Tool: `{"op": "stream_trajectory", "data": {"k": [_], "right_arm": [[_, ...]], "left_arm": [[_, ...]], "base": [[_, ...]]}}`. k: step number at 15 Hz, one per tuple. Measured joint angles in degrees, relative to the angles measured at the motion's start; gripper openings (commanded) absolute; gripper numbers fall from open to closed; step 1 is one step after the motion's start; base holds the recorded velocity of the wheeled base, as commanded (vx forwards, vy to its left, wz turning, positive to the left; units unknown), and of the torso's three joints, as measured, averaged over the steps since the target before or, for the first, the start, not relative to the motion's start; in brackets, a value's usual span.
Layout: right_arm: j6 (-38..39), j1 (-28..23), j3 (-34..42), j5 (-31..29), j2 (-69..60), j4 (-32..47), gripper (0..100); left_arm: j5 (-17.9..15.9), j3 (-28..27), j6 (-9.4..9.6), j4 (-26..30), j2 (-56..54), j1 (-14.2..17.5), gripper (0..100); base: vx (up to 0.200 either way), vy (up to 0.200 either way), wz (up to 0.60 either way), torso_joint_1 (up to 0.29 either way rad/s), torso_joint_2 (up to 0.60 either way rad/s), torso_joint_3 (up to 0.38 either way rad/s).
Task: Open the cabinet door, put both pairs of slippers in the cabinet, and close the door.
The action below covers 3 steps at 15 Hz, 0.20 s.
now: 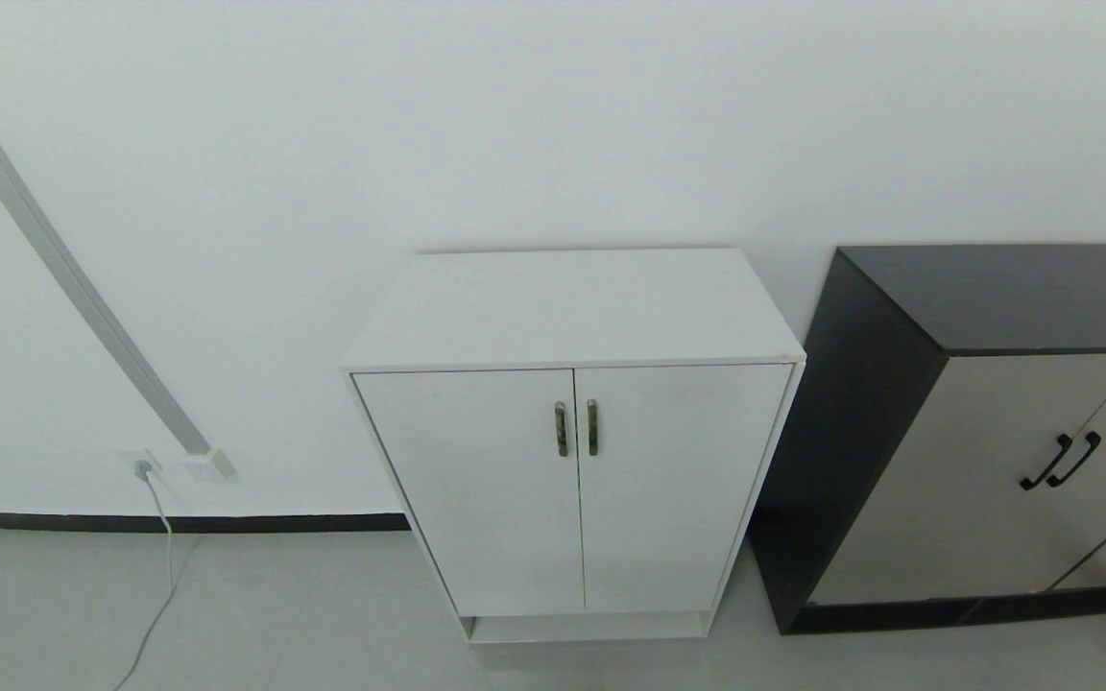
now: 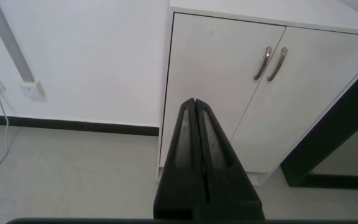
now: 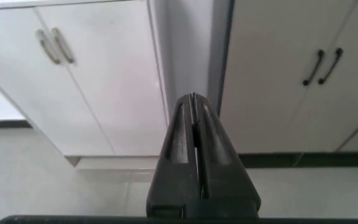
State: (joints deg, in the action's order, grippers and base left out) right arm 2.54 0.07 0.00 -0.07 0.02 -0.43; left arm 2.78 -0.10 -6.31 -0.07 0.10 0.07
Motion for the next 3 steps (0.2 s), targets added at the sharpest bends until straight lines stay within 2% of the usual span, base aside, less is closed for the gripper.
{"op": "stream_trajectory", "data": {"k": [3], "right_arm": [[-0.1,0.0,0.0,0.0,-0.1,0.0,0]], "left_arm": [[0.0,0.0,0.0,0.0,0.0,0.0,0]], "base": [[0.0,0.0,0.0,0.0,0.0,0.0]]}}
